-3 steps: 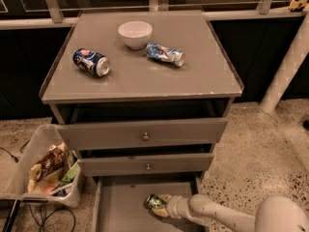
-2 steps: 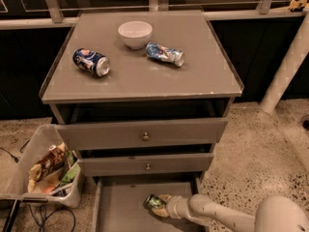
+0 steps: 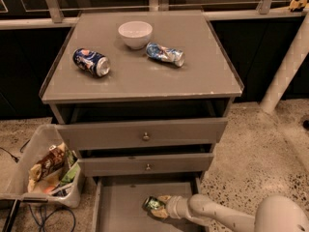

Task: Place green can into bottom drawer

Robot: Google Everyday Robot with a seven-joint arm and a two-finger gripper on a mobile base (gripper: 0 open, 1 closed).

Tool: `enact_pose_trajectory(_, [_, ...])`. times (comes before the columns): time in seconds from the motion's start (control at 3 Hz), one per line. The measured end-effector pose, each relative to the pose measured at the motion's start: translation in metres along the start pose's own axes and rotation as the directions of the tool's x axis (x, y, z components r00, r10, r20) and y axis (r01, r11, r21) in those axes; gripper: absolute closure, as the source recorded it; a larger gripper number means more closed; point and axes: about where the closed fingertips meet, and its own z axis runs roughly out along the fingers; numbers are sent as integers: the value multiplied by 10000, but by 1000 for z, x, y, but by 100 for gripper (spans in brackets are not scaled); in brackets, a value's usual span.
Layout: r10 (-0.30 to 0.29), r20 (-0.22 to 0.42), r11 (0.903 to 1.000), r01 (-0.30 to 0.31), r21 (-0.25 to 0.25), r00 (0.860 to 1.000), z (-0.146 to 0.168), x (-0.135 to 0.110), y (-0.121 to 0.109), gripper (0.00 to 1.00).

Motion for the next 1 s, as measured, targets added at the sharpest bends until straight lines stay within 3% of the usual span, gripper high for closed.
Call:
enact_pose_trajectory(0.33, [0,0,10000,0,-1,10000,0,0,0,13])
enact_pose_trajectory(0.67, [0,0,10000,0,-1,10000,0,0,0,0])
enact_pose_trajectory(1.0, [0,0,10000,0,-2,10000,0,0,0,0])
